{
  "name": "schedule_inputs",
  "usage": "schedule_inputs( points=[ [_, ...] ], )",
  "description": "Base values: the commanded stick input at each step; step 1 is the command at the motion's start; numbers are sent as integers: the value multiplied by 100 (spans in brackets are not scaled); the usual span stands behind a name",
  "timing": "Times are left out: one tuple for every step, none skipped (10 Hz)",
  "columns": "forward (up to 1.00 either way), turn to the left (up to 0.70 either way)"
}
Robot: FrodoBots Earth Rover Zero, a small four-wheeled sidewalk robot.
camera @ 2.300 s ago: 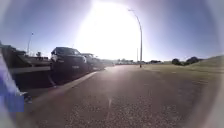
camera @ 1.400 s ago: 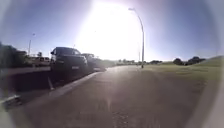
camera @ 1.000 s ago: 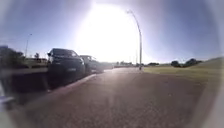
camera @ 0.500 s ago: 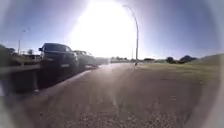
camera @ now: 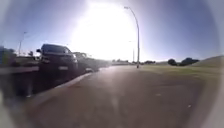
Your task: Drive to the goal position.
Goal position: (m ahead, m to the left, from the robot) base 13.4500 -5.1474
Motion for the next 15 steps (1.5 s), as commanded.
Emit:
schedule_inputs(
  points=[
    [70, 0],
    [70, 0],
    [70, 0],
    [70, 0],
    [70, 0],
    [70, 0],
    [70, 0],
    [70, 0],
    [70, -5],
    [70, -32],
    [70, -35],
    [70, -35],
    [70, -35],
    [70, -35],
    [70, -35]
  ],
)
